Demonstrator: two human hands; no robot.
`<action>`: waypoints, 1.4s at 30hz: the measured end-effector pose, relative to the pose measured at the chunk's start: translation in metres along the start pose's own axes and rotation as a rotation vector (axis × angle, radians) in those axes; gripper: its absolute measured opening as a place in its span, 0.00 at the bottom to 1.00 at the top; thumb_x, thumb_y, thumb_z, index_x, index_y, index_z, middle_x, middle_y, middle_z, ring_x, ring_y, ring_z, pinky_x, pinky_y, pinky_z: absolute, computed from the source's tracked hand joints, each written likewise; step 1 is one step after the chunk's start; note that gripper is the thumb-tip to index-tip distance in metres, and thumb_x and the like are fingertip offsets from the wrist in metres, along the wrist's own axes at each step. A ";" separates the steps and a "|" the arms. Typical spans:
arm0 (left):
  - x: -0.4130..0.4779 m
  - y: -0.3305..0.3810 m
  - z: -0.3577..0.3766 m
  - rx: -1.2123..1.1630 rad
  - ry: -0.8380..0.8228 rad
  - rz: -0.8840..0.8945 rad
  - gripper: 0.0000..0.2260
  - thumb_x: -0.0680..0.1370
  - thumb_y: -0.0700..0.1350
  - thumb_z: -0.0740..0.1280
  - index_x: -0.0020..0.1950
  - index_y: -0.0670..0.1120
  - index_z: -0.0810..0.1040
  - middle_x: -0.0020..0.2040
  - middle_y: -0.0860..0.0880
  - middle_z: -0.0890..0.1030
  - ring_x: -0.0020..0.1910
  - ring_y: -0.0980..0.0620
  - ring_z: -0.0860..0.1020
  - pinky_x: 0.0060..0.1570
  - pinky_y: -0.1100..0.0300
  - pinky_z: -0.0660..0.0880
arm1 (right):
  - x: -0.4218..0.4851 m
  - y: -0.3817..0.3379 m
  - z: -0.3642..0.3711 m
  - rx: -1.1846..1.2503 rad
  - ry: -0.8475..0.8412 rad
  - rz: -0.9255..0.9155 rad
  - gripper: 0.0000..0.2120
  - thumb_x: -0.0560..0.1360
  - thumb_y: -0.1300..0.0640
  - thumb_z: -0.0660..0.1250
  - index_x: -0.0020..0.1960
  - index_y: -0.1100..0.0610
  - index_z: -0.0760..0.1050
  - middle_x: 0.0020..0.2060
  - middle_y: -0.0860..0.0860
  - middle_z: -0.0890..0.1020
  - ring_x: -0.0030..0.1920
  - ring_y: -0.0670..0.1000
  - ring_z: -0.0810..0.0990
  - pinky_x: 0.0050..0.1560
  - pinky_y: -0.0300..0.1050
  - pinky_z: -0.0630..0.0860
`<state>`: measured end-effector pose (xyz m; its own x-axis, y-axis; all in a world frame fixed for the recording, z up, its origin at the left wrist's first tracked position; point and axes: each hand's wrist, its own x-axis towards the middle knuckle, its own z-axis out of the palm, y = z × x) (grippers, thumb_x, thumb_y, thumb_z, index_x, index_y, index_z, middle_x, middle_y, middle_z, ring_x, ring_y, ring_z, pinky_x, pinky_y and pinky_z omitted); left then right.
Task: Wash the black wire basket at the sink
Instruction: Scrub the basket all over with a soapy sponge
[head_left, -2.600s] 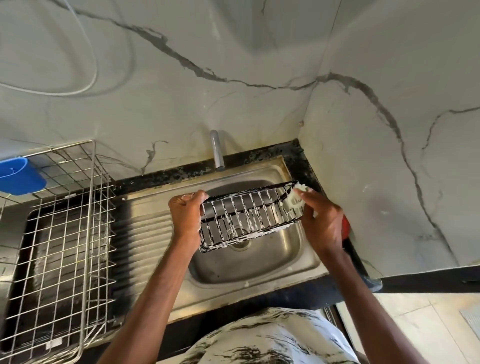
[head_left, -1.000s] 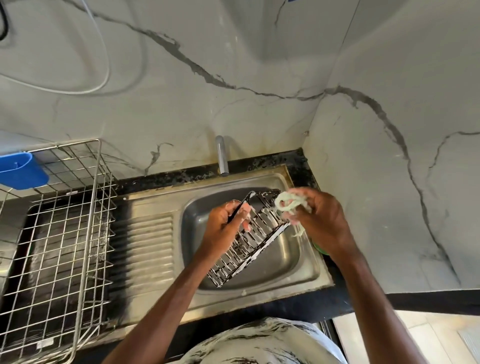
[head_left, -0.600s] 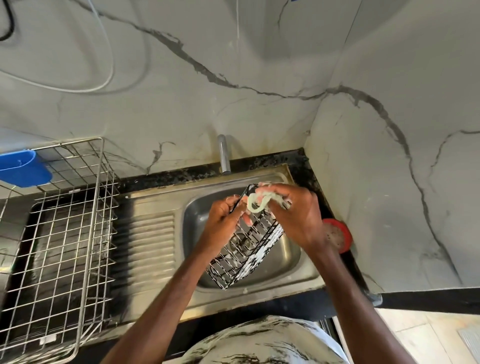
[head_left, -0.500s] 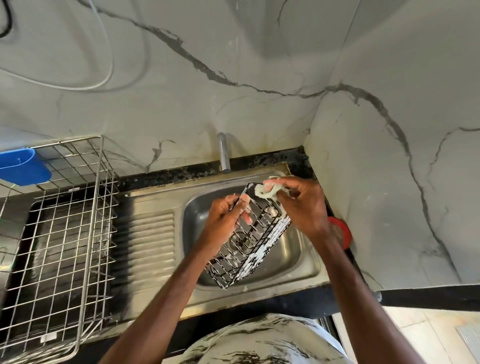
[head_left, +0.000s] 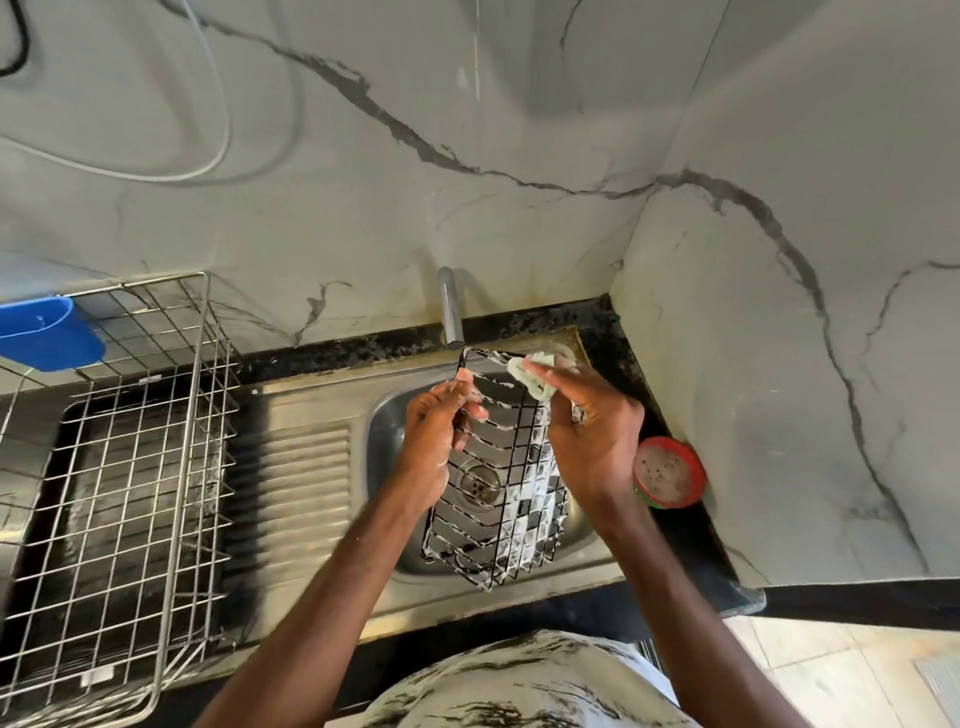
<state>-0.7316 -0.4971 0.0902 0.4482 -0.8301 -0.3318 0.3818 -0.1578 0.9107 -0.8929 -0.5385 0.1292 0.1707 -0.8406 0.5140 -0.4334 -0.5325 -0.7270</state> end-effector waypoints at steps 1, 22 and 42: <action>0.000 0.000 0.001 -0.009 0.013 -0.006 0.10 0.83 0.42 0.67 0.42 0.43 0.81 0.30 0.51 0.82 0.24 0.59 0.71 0.22 0.68 0.62 | -0.003 0.000 0.002 -0.034 0.016 -0.018 0.20 0.73 0.76 0.68 0.59 0.57 0.83 0.54 0.53 0.86 0.56 0.45 0.84 0.53 0.25 0.76; 0.005 0.007 -0.005 -0.086 0.040 -0.045 0.12 0.80 0.51 0.68 0.42 0.44 0.81 0.32 0.51 0.83 0.21 0.59 0.69 0.21 0.67 0.62 | -0.009 -0.005 0.014 -0.022 -0.004 0.001 0.15 0.73 0.69 0.73 0.55 0.56 0.86 0.56 0.50 0.85 0.54 0.45 0.83 0.53 0.35 0.81; 0.004 -0.001 -0.025 -0.008 -0.278 0.225 0.07 0.79 0.41 0.72 0.43 0.40 0.83 0.30 0.46 0.83 0.23 0.57 0.77 0.19 0.69 0.64 | 0.011 -0.013 -0.007 -0.028 -0.085 -0.062 0.17 0.74 0.71 0.69 0.57 0.56 0.85 0.56 0.49 0.84 0.57 0.50 0.82 0.57 0.37 0.79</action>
<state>-0.7098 -0.4871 0.0814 0.2851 -0.9575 -0.0424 0.3053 0.0488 0.9510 -0.8912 -0.5397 0.1472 0.2723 -0.8120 0.5162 -0.4438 -0.5820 -0.6814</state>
